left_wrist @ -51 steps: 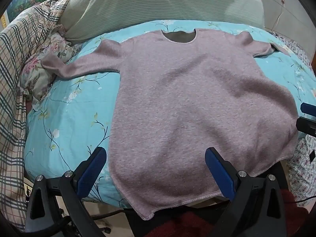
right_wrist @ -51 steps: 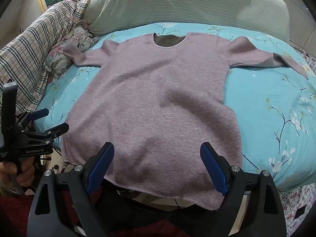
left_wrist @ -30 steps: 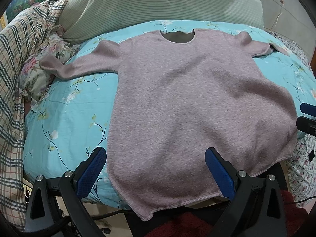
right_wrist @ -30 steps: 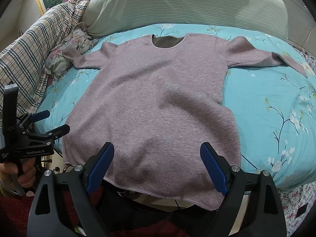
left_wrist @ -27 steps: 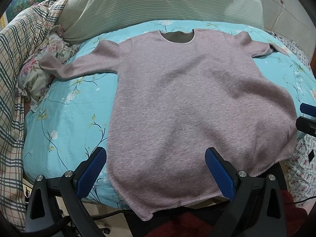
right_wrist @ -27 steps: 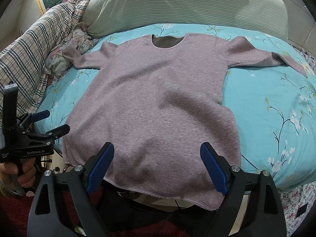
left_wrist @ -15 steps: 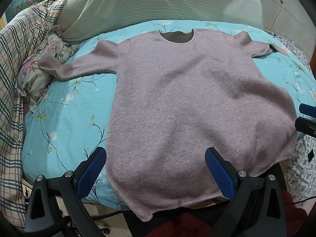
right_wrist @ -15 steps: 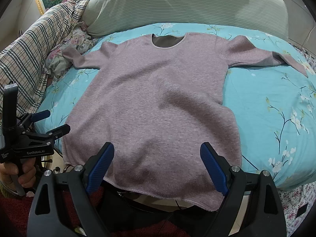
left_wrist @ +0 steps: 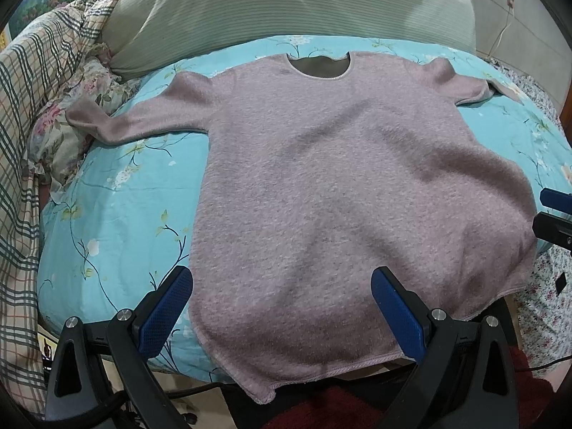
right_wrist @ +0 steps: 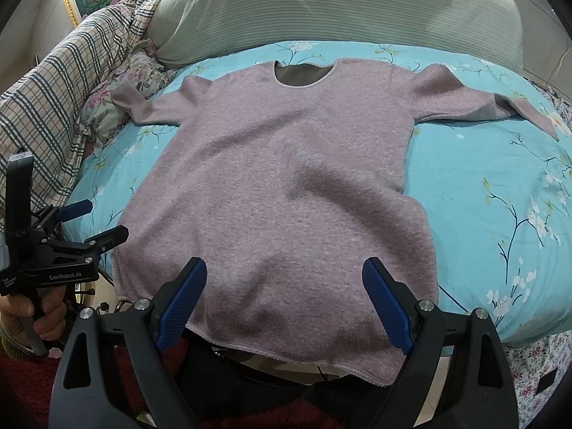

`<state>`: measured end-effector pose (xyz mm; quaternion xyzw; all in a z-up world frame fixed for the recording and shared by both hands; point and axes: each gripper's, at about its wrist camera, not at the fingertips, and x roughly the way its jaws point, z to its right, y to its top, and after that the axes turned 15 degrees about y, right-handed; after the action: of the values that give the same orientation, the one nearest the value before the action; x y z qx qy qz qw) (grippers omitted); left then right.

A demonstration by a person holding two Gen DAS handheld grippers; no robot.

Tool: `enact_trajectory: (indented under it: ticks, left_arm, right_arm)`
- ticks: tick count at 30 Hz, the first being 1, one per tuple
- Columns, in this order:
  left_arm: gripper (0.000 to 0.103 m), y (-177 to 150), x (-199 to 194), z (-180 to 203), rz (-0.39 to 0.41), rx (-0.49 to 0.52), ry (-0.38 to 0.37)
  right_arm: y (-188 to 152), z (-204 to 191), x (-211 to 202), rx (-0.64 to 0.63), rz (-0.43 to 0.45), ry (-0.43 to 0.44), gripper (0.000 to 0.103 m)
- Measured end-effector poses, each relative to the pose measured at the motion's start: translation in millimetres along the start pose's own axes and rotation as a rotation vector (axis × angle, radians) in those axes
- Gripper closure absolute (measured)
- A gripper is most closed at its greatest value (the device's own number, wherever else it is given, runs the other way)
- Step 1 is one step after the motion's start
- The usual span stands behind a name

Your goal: Fold small clothes

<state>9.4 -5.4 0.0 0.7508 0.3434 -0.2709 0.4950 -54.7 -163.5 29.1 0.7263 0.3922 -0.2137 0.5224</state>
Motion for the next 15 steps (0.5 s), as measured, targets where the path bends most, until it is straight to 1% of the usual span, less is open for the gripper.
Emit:
enact_trajectory:
  ticks: [3, 7, 12, 14, 15]
  left_arm:
    - [0.003, 0.6, 1.6, -0.5, 0.017, 0.001, 0.008]
    - [0.003, 2.3, 6.5, -0.4, 0.009, 0.004, 0.002]
    - [0.003, 7.9, 16.9, -1.6, 0.006, -0.004, -0.007]
    - [0.003, 12.1, 22.5, -2.5, -0.001, -0.005, -0.005]
    - [0.003, 14.7, 26.1, -2.6, -0.007, -0.007, -0.005]
  right_arm:
    - [0.1, 0.0, 0.3, 0.001, 0.002, -0.001, 0.014]
    - [4.4, 7.6, 1.9, 0.023, 0.009, 0.0, 0.014]
    - [14.2, 30.0, -4.6, 0.083, 0.085, 0.013, 0.014]
    - [19.1, 44.2, -7.9, 0.108, 0.11, 0.007, 0.014]
    - [21.1, 50.2, -9.1, 0.115, 0.106, -0.018, 0.014]
